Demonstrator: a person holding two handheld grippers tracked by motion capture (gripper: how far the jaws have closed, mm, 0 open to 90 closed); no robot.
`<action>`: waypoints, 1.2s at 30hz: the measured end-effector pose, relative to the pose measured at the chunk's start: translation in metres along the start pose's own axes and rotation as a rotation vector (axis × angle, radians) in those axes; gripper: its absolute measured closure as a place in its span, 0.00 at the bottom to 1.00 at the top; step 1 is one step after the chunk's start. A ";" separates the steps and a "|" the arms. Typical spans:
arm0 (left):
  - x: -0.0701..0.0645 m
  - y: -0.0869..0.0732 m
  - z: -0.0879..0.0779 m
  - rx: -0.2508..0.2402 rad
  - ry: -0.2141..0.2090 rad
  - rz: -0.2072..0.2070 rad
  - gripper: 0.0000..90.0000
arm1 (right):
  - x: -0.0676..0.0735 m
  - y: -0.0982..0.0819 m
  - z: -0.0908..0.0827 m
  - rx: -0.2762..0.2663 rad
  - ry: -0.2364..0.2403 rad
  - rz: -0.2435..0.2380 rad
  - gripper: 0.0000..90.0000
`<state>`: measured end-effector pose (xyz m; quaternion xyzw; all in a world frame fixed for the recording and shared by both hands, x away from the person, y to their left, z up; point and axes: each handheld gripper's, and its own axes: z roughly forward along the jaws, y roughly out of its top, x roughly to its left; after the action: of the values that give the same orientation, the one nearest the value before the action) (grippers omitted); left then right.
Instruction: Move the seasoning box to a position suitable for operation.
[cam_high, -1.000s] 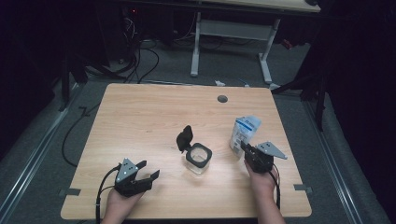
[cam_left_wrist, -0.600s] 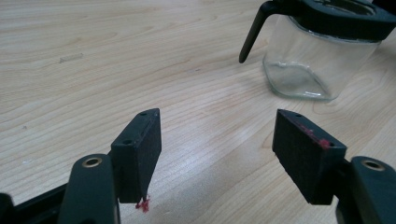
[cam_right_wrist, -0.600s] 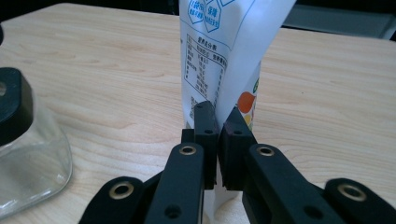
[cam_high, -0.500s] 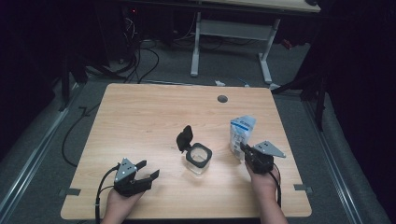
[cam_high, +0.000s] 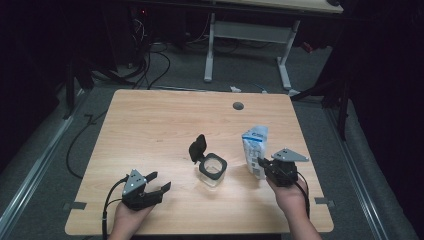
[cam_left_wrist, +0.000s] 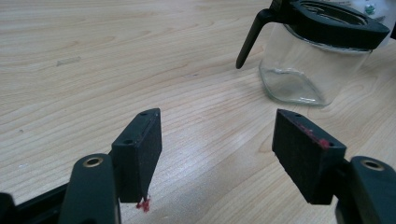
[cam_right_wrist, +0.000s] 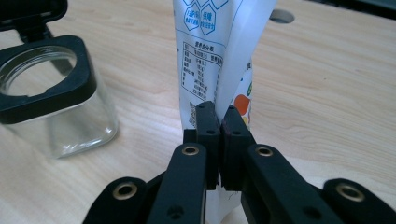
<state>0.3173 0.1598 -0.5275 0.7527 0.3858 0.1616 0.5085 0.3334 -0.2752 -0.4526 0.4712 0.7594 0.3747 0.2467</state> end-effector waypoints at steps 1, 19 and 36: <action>0.000 0.000 0.000 -0.001 -0.001 0.001 0.37 | 0.000 0.002 -0.001 0.012 0.006 -0.001 0.99; 0.000 0.000 -0.001 -0.023 -0.011 0.012 0.37 | -0.002 0.021 -0.011 0.228 0.056 -0.068 0.99; -0.003 0.000 -0.001 -0.021 -0.017 0.036 0.37 | 0.008 0.038 -0.008 0.404 0.073 -0.159 0.99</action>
<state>0.3146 0.1583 -0.5263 0.7555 0.3661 0.1682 0.5166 0.3448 -0.2603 -0.4175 0.4358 0.8622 0.2112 0.1483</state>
